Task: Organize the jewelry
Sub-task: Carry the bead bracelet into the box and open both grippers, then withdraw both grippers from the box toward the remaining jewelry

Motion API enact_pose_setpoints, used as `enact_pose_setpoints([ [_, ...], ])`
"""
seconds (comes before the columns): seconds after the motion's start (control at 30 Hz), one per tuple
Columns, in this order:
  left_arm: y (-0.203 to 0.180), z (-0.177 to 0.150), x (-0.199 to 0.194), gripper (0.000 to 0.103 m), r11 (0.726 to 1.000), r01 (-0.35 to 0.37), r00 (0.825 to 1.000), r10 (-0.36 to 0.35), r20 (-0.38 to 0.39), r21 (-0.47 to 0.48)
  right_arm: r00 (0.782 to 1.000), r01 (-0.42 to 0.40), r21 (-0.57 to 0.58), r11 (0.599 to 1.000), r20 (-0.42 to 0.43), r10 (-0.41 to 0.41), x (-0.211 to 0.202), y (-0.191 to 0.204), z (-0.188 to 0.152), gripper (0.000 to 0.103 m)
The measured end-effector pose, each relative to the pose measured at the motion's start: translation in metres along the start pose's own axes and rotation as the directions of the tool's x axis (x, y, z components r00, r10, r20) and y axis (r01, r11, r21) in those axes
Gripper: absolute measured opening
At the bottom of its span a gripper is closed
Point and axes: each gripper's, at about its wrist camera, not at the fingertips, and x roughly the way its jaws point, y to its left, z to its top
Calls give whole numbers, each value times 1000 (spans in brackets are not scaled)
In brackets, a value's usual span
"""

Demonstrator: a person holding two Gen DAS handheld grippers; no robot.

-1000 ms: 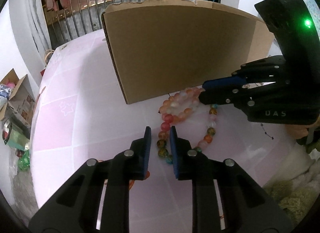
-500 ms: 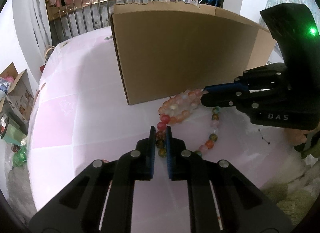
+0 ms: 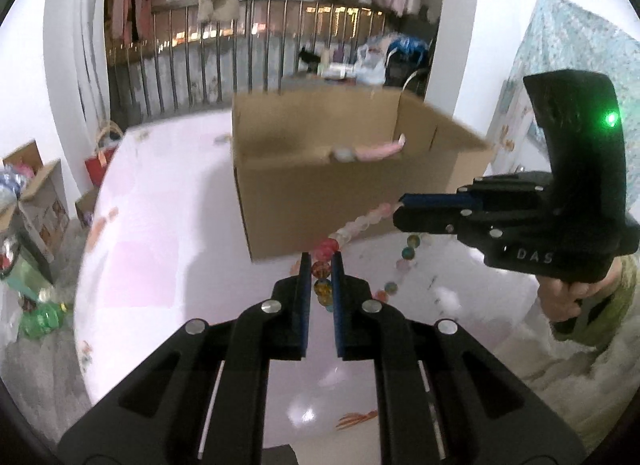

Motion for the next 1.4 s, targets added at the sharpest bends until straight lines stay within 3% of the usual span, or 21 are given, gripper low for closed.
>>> enact_pose_setpoints([
  [0.23, -11, 73, -24, 9, 994, -26, 987, 9, 158, 109, 989, 43, -70, 997, 147, -32, -42, -1, 61, 10],
  [0.37, -8, 115, -8, 9, 990, -53, 983, 29, 179, 134, 989, 41, -46, 998, 145, -34, -35, -26, 98, 10],
  [0.5, 8, 141, 30, 9, 995, -26, 995, 16, 96, 97, 999, -28, 96, 995, 26, 25, 4, -74, 125, 10],
  [0.67, 29, 141, 96, 9, 998, -8, 994, 15, -107, 63, 986, -43, 221, 974, -147, 77, 56, -113, 130, 10],
  [0.8, 34, 131, 135, 9, 996, -13, 968, 34, -248, 89, 950, -31, 305, 952, -286, 122, 91, -127, 119, 10],
  [0.9, 38, 128, 143, 9, 995, -19, 957, 46, -287, 97, 905, -12, 366, 931, -392, 166, 119, -135, 110, 10],
  [1.0, 39, 128, 152, 9, 994, -35, 944, 68, -324, 108, 877, 28, 362, 932, -457, 151, 136, -133, 101, 10],
  [1.07, 40, 130, 157, 16, 992, -45, 936, 84, -343, 120, 871, 38, 371, 928, -467, 151, 140, -133, 97, 11],
  [1.2, 39, 134, 149, 30, 991, -57, 943, 93, -319, 122, 883, 33, 406, 913, -441, 164, 136, -138, 91, 11],
  [1.4, 40, 135, 123, 35, 989, -84, 967, 110, -231, 119, 929, 17, 411, 911, -345, 138, 106, -149, 95, 21],
])
